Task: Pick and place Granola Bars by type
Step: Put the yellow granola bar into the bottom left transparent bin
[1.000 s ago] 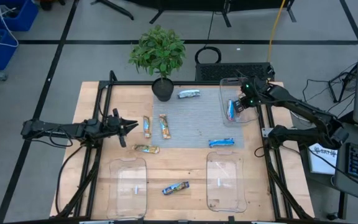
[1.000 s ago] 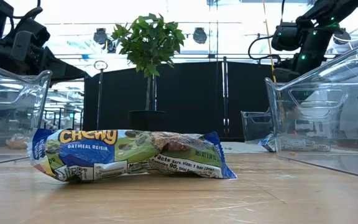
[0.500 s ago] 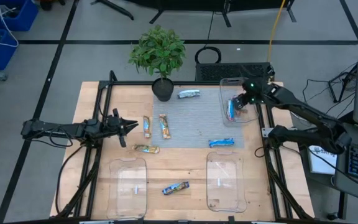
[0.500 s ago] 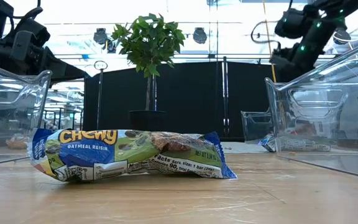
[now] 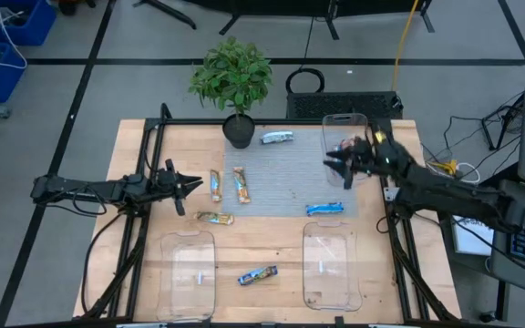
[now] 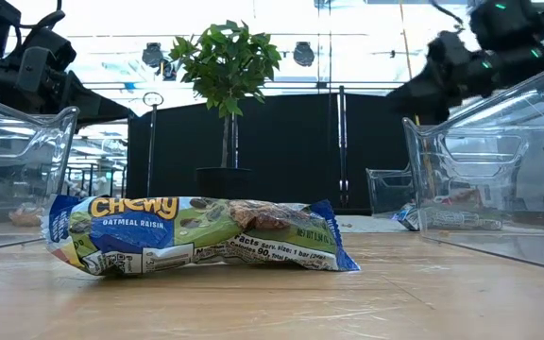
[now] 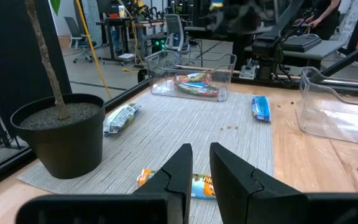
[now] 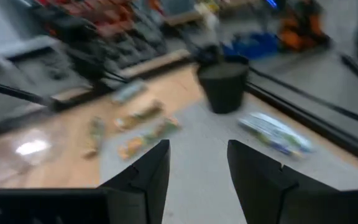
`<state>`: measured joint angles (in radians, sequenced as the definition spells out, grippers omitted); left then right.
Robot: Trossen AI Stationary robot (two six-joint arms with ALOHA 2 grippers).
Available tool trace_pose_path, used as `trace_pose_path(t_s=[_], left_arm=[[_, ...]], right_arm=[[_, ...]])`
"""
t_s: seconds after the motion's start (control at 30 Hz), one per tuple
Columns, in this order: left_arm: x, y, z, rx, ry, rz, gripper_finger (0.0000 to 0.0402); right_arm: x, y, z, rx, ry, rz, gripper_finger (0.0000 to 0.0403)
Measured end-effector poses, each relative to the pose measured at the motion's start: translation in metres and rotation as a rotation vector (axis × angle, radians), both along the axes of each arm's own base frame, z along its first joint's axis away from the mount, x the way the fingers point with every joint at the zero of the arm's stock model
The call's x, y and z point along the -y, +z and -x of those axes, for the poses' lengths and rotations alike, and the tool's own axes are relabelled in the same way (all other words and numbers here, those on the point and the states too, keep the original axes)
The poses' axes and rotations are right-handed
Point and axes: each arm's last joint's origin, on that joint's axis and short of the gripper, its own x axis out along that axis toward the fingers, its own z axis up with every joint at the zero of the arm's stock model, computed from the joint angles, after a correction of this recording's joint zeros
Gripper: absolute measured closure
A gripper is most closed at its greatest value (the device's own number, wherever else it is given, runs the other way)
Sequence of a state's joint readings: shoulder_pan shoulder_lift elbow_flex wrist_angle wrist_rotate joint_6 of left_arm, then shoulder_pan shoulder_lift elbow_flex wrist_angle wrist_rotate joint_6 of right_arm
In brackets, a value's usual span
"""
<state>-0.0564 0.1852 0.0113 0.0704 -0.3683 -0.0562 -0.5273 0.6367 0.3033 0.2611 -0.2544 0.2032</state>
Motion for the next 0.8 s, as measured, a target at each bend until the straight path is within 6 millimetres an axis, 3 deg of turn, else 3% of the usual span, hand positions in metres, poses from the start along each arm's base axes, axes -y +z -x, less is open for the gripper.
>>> trace_pose_path(t_s=[0.17, 0.3, 0.67, 0.8], left_arm=[[0.000, 0.000, 0.000, -0.011, -0.004, -0.036, 0.0339], [0.000, 0.000, 0.000, -0.015, -0.005, -0.048, 0.0339], [0.000, 0.001, 0.000, 0.017, 0.003, 0.034, 0.0339], [-0.001, 0.017, 0.002, 0.025, 0.044, 0.146, 0.0339]], right_arm=[[-0.014, -0.031, 0.013, 0.191, 0.063, 0.078, 0.0249], [-0.017, -0.022, 0.016, 0.294, 0.081, 0.146, 0.0254], [-0.019, -0.026, 0.015, 0.249, 0.135, 0.172, 0.0256], [-0.018, -0.029, 0.015, 0.215, 0.135, 0.153, 0.0256]])
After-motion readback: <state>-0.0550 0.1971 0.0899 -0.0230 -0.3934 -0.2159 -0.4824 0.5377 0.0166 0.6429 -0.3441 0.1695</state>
